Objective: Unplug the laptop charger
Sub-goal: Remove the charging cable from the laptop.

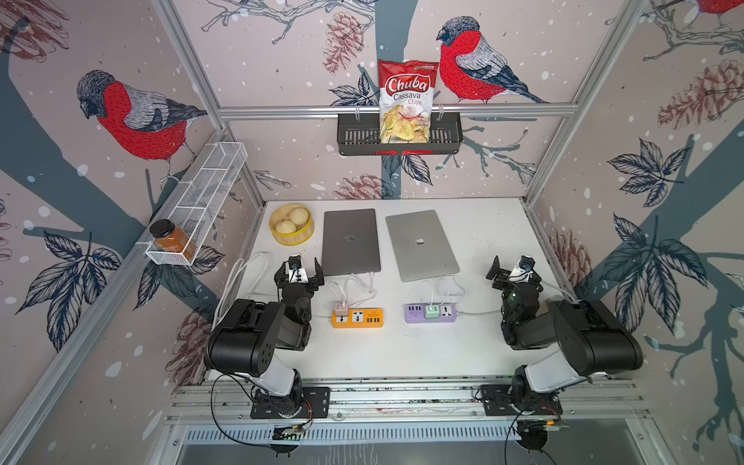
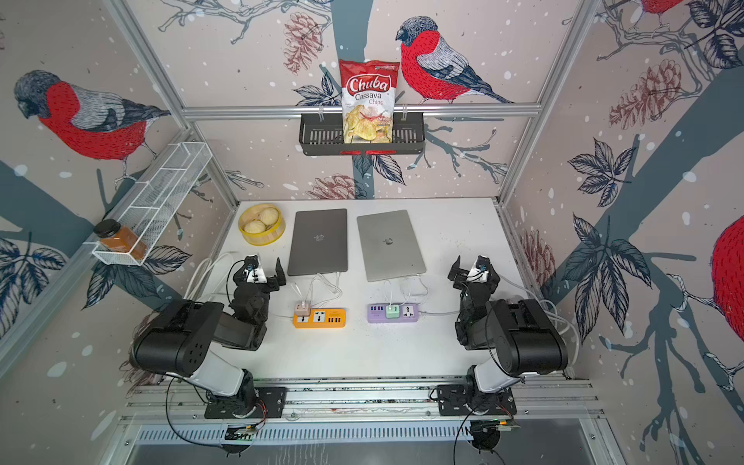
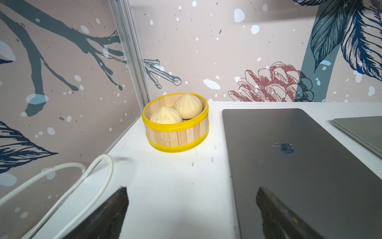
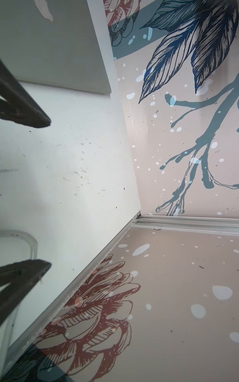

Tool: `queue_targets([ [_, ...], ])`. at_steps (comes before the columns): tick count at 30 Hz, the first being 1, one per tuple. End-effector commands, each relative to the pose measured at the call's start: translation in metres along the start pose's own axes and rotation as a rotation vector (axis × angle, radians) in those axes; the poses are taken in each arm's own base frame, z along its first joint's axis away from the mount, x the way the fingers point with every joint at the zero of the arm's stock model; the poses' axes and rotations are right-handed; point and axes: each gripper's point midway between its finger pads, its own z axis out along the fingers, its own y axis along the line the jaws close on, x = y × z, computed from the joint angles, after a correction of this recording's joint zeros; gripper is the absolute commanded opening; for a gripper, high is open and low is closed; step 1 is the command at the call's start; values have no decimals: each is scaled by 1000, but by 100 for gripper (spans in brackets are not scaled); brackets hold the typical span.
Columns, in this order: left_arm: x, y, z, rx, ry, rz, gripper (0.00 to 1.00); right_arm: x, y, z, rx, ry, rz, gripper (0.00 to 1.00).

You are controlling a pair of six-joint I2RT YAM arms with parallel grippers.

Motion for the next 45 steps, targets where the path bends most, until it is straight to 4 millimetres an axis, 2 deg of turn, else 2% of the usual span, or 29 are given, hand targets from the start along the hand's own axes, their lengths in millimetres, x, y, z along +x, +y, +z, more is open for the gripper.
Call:
queue_targets([
  [1,-8,3,-1,-12,-31,-13,97,-8,-1,0,9,-35,11,100],
  [14,-7,2,3,-7,-21,-17,97,-2,-2,12,-28,17,40,100],
  [17,-3,1,10,30,11,-32,97,-2,-2,13,-38,21,43,100],
  [21,-4,-4,8,62,2,-21,97,-3,-2,12,-37,17,43,100],
  [23,-6,-4,3,74,-16,-21,96,-7,-4,9,-18,-1,43,100],
  [27,-24,5,-7,36,-59,-43,92,-30,-4,-9,39,-70,9,100],
  [29,-35,-4,-10,78,-58,-6,83,-37,-5,-15,97,-69,-31,100],
  [31,-50,-12,-19,40,-81,34,69,-37,-7,-9,191,25,-48,100],
  [33,-66,-25,-24,32,-89,39,63,-41,-2,0,193,142,-24,100],
  [34,-73,-34,-25,46,-77,47,58,-43,-2,3,199,185,-17,100],
  [37,-93,-57,-22,77,-38,19,48,-54,3,11,174,244,-2,100],
  [39,-102,-80,-18,161,13,-28,39,-59,14,17,107,295,7,100],
  [42,-105,-120,-12,325,107,-112,31,-50,39,23,-25,421,-30,100],
  [45,-103,-160,-9,465,178,-164,30,-19,56,25,-96,587,-105,100],
])
